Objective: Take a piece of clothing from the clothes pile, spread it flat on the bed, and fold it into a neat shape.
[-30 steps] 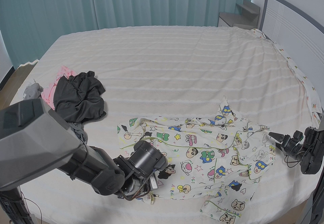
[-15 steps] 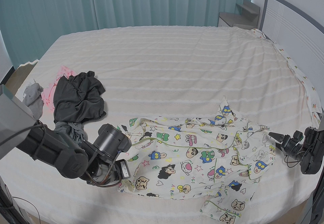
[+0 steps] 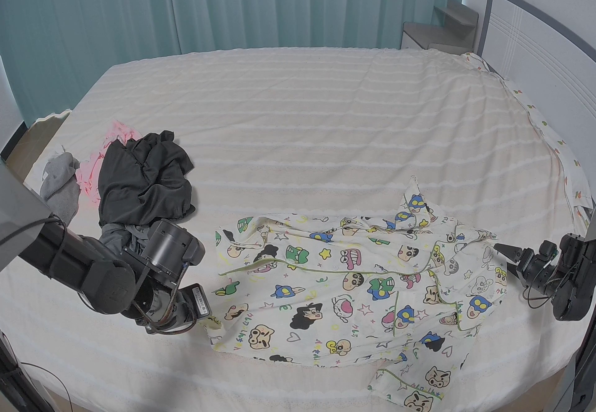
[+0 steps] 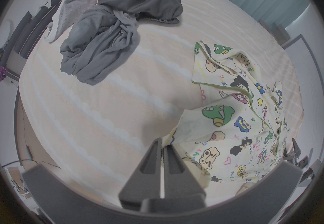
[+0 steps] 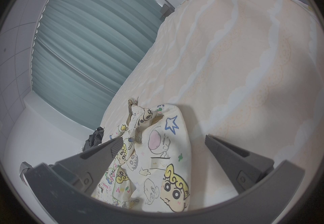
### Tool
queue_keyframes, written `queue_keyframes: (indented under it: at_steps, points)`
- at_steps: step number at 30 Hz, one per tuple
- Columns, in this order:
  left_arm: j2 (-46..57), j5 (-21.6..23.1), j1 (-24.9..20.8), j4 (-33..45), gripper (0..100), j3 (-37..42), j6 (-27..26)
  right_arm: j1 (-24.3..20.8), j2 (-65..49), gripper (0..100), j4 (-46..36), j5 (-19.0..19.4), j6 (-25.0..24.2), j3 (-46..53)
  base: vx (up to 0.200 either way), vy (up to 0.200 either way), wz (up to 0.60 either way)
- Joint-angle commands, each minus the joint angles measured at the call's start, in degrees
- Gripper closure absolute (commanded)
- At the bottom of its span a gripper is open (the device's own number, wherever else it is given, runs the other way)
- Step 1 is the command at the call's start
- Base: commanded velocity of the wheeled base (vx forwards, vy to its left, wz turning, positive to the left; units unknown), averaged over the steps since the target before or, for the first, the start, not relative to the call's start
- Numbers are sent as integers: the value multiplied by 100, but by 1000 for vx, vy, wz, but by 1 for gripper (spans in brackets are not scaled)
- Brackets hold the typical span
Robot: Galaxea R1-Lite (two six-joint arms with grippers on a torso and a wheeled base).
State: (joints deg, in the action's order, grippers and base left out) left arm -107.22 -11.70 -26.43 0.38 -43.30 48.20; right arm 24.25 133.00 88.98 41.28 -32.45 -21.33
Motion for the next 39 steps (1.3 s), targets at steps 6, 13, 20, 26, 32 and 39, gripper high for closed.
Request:
queue_keyframes:
  at_steps: [6, 13, 20, 26, 32, 39]
  points:
    - [17, 300, 410, -548, 100, 173, -522, 1, 7, 0, 67, 3, 2, -2, 0, 0, 0]
    - [-98, 555, 797, -750, 100, 199, -1076, 1, 7, 0, 58, 3, -7, -2, 0, 0, 0]
    - [-203, 625, 903, -1172, 0, 393, -1094, 1, 7, 0, 58, 3, -7, -2, 0, 0, 0]
    - [-256, 599, 911, -1514, 0, 419, -1102, 1, 7, 0, 58, 3, -7, -2, 0, 0, 0]
    - [-159, 713, 903, -1769, 0, 524, -1076, 1, 7, 0, 58, 3, -7, -2, 0, 0, 0]
    - [465, 1012, 481, -1760, 0, 1315, -1014, 1, 15, 0, 58, 3, -16, -11, 0, 0, 0]
